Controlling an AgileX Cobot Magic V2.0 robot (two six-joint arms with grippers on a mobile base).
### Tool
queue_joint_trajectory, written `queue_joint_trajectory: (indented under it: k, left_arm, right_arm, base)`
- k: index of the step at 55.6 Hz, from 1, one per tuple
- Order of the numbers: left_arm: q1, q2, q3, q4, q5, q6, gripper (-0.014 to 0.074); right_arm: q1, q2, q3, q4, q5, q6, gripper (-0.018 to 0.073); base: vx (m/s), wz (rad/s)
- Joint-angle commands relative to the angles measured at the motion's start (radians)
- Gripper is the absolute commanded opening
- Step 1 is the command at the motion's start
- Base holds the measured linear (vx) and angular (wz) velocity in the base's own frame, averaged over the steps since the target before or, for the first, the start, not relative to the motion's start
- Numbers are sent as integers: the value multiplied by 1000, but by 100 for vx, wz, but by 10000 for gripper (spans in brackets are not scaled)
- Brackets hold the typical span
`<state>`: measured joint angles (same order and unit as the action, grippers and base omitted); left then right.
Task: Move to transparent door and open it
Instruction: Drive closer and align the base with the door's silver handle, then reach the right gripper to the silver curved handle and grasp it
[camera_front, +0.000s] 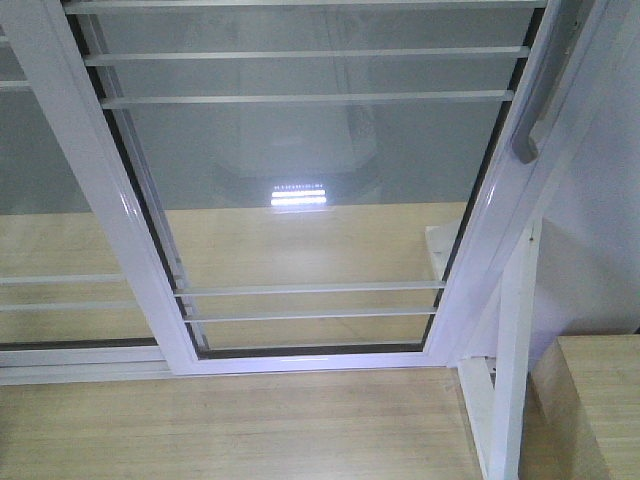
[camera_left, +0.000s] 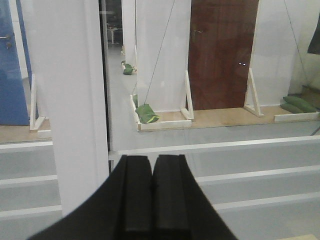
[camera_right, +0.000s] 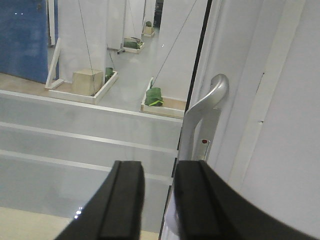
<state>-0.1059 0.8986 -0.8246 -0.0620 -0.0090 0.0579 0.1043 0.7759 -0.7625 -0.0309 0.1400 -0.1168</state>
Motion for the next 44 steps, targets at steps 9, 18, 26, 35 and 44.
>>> queue_joint_trajectory:
  k: [9,18,26,35,44]
  left_arm:
    - [-3,-7,-39,-2,-62,-4,288]
    - [-3,-7,-39,-2,-62,-4,418]
    - [-3,-7,-39,-2,-61,-4,482]
    - [-3,-7,-39,-3,-44,-5,486]
    - [-3,-7,-39,-3,-14,-5,486]
  right_arm:
    - [-5,-3,-39,-10,-71,-4,592]
    - [-5,-3,-39,-10,-76,-5,625]
    - [-5,-3,-39,2,-69,4,597]
    - [-18,10,-39,31,-13,62,562]
    - [-92,102,-39,31,-2,69,561]
  base:
    - [0,0]
    - [0,0]
    - [0,0]
    - [0,0]
    - [0,0]
